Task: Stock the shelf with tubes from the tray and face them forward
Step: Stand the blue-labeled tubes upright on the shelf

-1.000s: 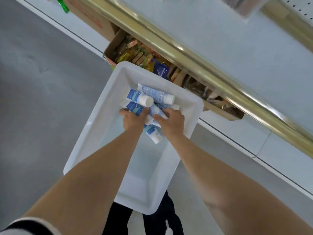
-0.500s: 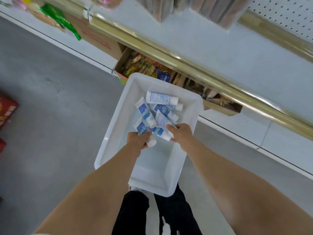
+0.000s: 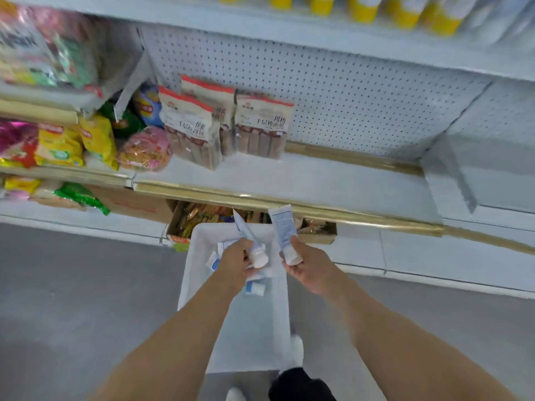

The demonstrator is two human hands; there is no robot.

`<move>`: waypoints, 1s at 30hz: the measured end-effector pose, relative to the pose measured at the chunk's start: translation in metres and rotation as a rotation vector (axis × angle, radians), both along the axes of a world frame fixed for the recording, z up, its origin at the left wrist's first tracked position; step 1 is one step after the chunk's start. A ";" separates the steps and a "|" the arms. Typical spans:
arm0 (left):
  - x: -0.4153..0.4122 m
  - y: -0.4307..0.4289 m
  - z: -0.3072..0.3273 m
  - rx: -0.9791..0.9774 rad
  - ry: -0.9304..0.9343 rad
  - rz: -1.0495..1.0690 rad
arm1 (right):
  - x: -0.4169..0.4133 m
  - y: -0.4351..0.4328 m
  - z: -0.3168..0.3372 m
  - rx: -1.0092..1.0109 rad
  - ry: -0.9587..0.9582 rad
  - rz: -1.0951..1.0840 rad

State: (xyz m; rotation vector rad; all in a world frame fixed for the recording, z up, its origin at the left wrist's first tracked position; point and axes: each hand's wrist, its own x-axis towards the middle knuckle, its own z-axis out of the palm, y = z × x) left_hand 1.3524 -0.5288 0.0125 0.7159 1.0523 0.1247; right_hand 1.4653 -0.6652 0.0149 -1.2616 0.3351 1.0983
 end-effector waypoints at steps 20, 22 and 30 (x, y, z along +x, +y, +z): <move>0.288 -0.180 0.292 0.679 -0.701 -0.465 | 0.239 -0.212 0.266 0.351 -0.780 -0.161; 0.329 -0.208 0.309 0.745 -0.715 -0.455 | 0.287 -0.241 0.284 0.318 -0.865 -0.159; 0.506 -0.293 0.351 0.961 -0.540 -0.161 | 0.465 -0.300 0.345 0.201 -1.061 -0.173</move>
